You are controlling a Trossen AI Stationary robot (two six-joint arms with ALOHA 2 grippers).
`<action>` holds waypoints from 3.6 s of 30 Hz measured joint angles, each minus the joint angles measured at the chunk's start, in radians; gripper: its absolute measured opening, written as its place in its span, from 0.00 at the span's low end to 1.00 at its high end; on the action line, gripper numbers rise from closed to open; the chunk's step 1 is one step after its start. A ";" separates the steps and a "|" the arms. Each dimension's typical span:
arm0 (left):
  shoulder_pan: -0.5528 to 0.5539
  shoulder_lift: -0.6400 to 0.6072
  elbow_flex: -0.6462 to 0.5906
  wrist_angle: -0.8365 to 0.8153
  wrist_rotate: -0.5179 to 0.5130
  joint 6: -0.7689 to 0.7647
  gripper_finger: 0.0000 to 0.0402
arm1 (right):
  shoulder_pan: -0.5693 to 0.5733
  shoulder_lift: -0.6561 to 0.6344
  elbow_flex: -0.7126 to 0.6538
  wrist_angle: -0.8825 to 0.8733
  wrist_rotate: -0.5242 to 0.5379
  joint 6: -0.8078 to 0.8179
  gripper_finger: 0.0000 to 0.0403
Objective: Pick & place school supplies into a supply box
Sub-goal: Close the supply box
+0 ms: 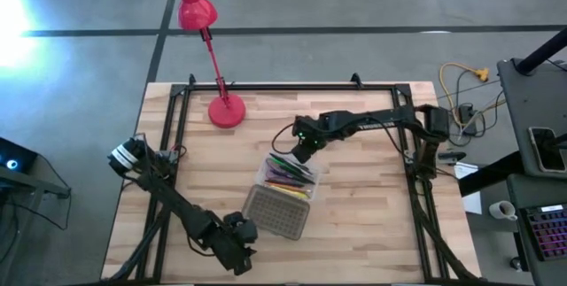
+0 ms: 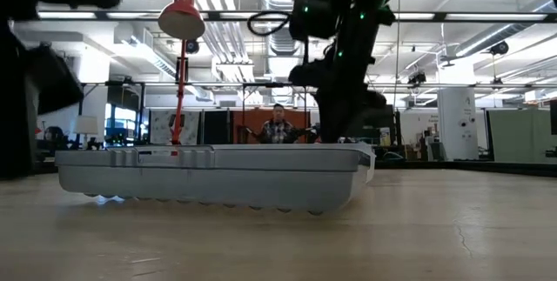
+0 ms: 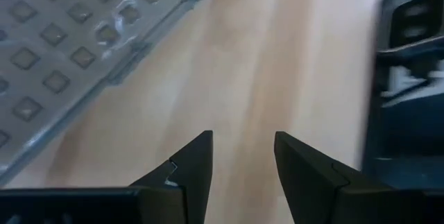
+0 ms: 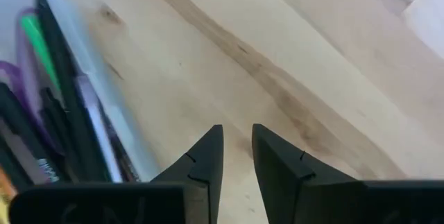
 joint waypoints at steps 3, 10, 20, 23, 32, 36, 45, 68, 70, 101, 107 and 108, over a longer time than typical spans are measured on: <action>0.010 0.038 -0.002 -0.001 -0.006 0.002 0.35 | -0.013 0.022 0.000 0.000 -0.017 -0.016 0.17; 0.052 0.089 0.006 0.004 -0.054 0.008 0.35 | -0.015 0.068 0.000 0.004 -0.087 -0.086 0.17; 0.103 0.091 0.011 -0.009 -0.111 0.103 0.35 | -0.001 0.115 -0.001 -0.014 -0.180 -0.114 0.16; 0.103 0.090 0.028 -0.026 -0.111 0.105 0.35 | 0.000 0.109 -0.001 -0.029 -0.180 -0.140 0.16; 0.105 0.082 0.203 -0.263 -0.133 0.147 0.35 | 0.000 0.102 -0.001 -0.038 -0.188 -0.160 0.16; 0.105 0.081 0.290 -0.392 -0.187 0.236 0.35 | 0.004 0.102 -0.001 -0.052 -0.196 -0.179 0.16; 0.115 0.079 0.419 -0.569 -0.361 0.324 0.35 | 0.042 0.099 -0.001 -0.052 -0.272 -0.231 0.16; 0.191 0.079 0.500 -0.609 -0.406 0.415 0.35 | 0.169 0.075 0.000 -0.049 -0.387 -0.365 0.15; 0.200 0.079 0.499 -0.611 -0.406 0.416 0.35 | 0.168 0.053 0.000 -0.051 -0.385 -0.394 0.15; 0.371 0.006 0.122 -0.189 0.006 0.459 0.35 | 0.165 -0.185 -0.114 -0.105 -0.230 -0.169 0.14; 0.363 -0.122 0.092 -0.368 -0.086 0.416 0.35 | 0.199 -0.180 -0.176 0.070 -0.300 -0.121 0.14; 0.364 -0.148 0.105 -0.399 -0.115 0.383 0.35 | 0.203 -0.180 -0.186 0.118 -0.300 -0.101 0.15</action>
